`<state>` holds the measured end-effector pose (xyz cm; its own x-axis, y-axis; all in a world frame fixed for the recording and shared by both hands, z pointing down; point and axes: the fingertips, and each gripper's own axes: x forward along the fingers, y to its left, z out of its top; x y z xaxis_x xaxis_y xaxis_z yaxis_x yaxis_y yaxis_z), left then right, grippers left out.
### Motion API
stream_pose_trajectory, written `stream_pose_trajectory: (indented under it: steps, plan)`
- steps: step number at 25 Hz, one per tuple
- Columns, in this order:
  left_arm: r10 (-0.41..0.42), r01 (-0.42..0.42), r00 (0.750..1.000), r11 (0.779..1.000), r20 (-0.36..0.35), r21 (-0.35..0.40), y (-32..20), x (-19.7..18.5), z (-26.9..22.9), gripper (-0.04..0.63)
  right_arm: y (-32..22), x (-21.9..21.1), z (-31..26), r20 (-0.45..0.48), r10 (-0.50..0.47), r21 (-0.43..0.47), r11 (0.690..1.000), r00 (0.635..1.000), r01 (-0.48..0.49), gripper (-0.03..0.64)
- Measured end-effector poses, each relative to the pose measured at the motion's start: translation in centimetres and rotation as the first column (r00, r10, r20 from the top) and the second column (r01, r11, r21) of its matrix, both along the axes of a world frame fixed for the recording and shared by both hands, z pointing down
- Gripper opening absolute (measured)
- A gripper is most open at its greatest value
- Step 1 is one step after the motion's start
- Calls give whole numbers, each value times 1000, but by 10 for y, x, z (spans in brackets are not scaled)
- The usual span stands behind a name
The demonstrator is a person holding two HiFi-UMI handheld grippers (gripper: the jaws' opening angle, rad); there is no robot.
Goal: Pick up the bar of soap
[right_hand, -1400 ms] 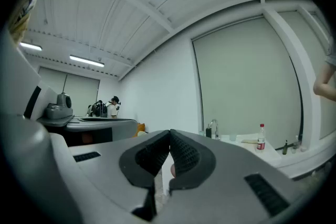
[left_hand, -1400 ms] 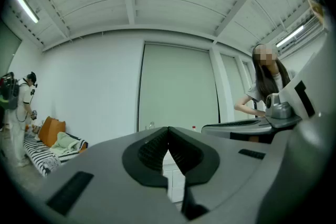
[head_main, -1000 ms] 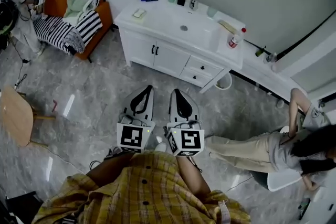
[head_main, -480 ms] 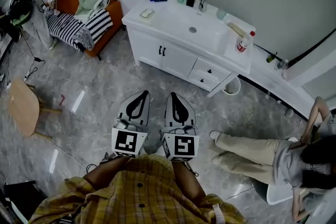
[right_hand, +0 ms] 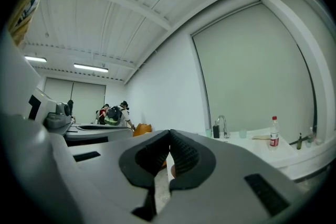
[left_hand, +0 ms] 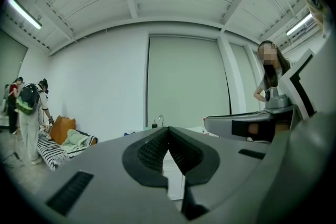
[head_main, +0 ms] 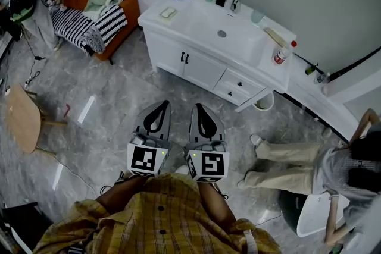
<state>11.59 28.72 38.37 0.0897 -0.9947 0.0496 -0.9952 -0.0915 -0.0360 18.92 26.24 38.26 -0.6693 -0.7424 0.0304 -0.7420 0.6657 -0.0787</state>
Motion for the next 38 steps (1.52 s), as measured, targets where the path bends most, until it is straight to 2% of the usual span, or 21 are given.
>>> stream_pose_trajectory:
  steps: [7,14,20,30,38]
  plan:
    - [29,-25,997,998,-65,64,-104,-64,-10,11,-97,-62,0,-35,41,12,999,999,-41,18]
    - [98,-95,992,995,-75,41,-214,-158,-30,11,-199,-148,-16,-55,121,10,993,991,-121,19]
    - [147,-145,985,989,-85,25,-275,-216,-26,11,-256,-205,-23,-62,175,7,985,983,-175,18]
    - [181,-184,977,983,-113,-11,-335,-252,-8,11,-319,-238,-9,-96,223,-33,973,970,-227,18]
    - [168,-170,983,985,-74,-20,-388,-257,-6,11,-372,-243,-5,-66,207,-28,977,976,-209,18]
